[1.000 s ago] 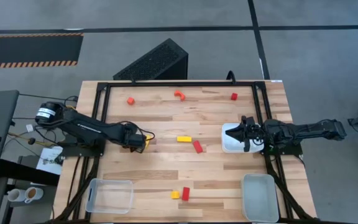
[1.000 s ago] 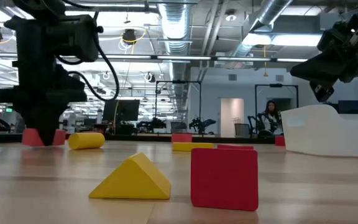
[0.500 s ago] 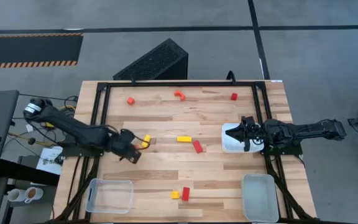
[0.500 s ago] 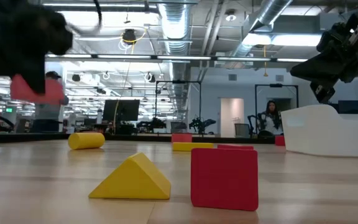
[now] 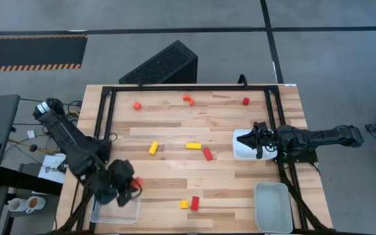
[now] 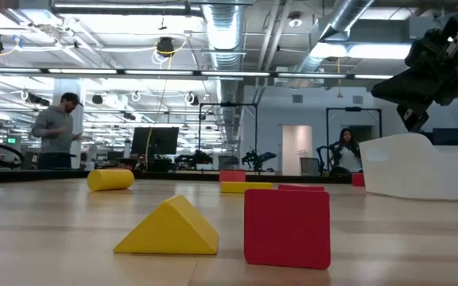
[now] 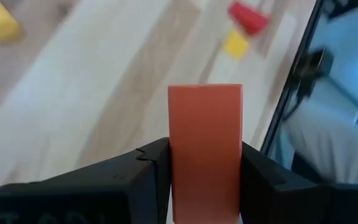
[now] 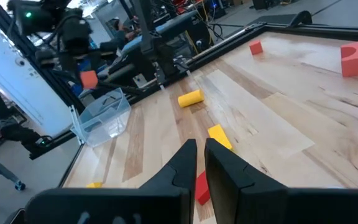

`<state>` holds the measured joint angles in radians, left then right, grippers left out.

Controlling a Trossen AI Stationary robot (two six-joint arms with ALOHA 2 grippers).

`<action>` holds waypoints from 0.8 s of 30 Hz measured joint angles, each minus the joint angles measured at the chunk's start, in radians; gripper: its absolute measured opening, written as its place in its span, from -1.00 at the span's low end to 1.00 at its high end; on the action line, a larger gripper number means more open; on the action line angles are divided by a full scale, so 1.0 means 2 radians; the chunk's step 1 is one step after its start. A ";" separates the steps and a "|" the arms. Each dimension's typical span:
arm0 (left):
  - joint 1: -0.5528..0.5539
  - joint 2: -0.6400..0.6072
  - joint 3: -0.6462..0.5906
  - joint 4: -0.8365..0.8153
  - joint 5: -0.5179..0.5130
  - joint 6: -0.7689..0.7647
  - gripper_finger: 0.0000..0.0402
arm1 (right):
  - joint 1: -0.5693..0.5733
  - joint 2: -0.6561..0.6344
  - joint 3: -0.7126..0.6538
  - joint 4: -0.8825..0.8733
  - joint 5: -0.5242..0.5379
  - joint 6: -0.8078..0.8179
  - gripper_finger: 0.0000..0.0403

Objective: Sort & place blocks by color
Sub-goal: Put the bottom left orange block into the transparent bin

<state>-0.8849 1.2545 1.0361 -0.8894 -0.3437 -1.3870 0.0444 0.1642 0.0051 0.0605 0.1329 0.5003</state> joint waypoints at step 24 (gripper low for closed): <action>-0.095 0.230 0.112 -0.116 0.103 -0.056 -0.48 | 0.000 0.000 0.000 0.002 0.000 0.025 -0.72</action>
<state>-1.0741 1.7152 1.2599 -1.1221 -0.1368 -1.4993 0.0444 0.1645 0.0051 0.0643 0.1324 0.5503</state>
